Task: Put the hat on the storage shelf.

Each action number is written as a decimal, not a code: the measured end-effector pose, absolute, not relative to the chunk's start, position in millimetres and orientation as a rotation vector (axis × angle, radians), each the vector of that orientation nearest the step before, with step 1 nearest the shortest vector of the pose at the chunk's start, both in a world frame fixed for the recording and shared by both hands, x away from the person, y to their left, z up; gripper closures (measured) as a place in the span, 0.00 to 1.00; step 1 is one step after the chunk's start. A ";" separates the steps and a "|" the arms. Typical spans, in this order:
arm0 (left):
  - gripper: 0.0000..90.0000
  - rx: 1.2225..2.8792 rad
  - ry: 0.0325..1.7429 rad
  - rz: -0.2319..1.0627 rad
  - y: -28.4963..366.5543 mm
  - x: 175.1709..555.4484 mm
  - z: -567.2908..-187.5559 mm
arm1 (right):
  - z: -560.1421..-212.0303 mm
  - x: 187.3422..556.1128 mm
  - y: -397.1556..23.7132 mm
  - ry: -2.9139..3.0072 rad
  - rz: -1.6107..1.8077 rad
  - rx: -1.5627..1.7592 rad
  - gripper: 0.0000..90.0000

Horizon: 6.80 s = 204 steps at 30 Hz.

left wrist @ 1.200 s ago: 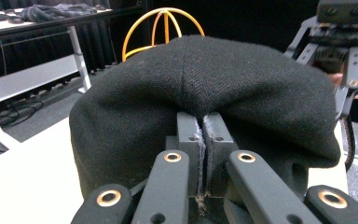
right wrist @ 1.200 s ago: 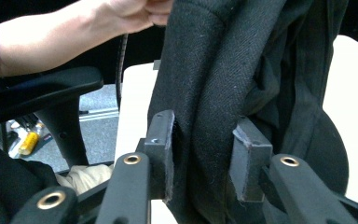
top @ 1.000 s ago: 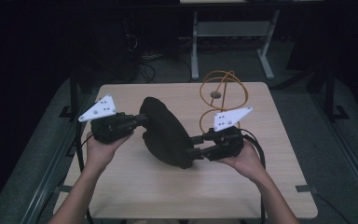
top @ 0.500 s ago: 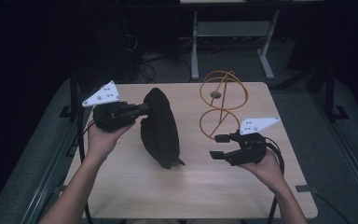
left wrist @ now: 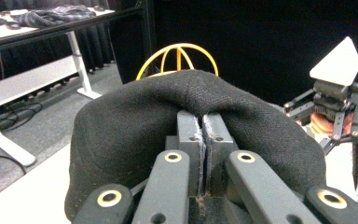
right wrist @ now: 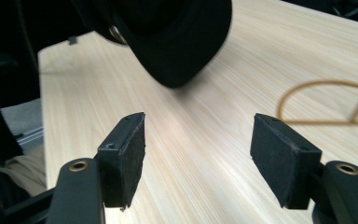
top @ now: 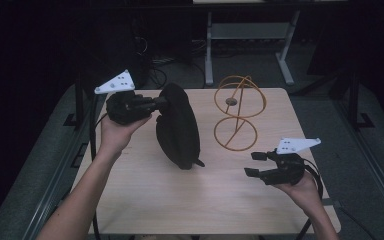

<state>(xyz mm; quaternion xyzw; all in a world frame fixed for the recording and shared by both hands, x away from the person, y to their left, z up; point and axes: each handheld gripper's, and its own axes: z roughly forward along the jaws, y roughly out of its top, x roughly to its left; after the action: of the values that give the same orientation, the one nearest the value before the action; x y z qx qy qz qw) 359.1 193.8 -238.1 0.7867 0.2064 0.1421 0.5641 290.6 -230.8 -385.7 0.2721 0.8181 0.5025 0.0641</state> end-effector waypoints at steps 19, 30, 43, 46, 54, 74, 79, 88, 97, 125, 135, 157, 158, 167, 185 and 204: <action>0.98 1.865 0.450 0.314 149.6 403.6 -205.9 | -407.5 287.6 -267.9 2.366 1.430 0.936 0.32; 0.98 1.855 0.444 0.294 123.6 426.5 -187.9 | -407.9 287.9 -277.0 2.324 1.458 0.970 0.32; 0.98 1.893 0.426 0.295 75.8 458.3 -162.3 | -404.7 286.6 -291.8 2.254 1.485 0.986 0.32; 0.98 1.915 0.410 0.299 59.8 464.2 -160.0 | -404.8 286.9 -293.7 2.249 1.487 0.994 0.32; 0.98 1.972 0.407 0.280 24.6 480.6 -162.5 | -404.6 286.5 -298.6 2.231 1.500 1.008 0.32; 0.95 2.246 0.429 0.210 -73.7 519.6 -202.4 | -410.0 289.2 -299.3 2.236 1.513 1.016 0.34; 0.79 2.283 0.420 0.191 -78.2 520.8 -208.1 | -412.0 289.3 -299.2 2.243 1.509 1.018 0.34; 0.69 2.240 0.447 0.199 -52.6 515.6 -199.5 | -413.4 288.6 -299.6 2.246 1.482 1.031 0.32; 0.65 2.221 0.457 0.217 -28.7 499.8 -198.4 | -415.5 290.1 -295.6 2.256 1.462 1.044 0.31; 0.56 2.144 0.557 0.232 59.4 455.4 -220.3 | -417.7 287.2 -289.8 2.239 1.436 1.060 0.26; 0.55 2.137 0.577 0.229 84.5 444.0 -232.9 | -418.4 288.2 -286.1 2.245 1.418 1.060 0.25; 0.49 2.126 0.626 0.235 133.4 415.0 -253.3 | -420.5 290.9 -280.1 2.254 1.377 1.058 0.24; 0.49 2.127 0.623 0.237 135.3 413.6 -254.3 | -420.7 290.9 -279.9 2.256 1.376 1.059 0.23; 0.45 2.118 0.644 0.246 153.5 402.6 -264.0 | -421.3 290.9 -277.6 2.258 1.359 1.064 0.23; 0.37 2.098 0.694 0.258 185.1 383.7 -283.8 | -425.6 291.7 -275.8 2.279 1.319 1.075 0.23; 0.32 2.101 0.749 0.255 210.0 369.3 -310.8 | -430.3 291.4 -275.5 2.302 1.286 1.093 0.22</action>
<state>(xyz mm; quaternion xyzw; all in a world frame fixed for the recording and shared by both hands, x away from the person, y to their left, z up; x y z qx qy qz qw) 369.3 210.0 -310.8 0.8433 0.3007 0.1024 0.4335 291.4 -275.5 -430.3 0.3789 0.7981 0.4461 0.1432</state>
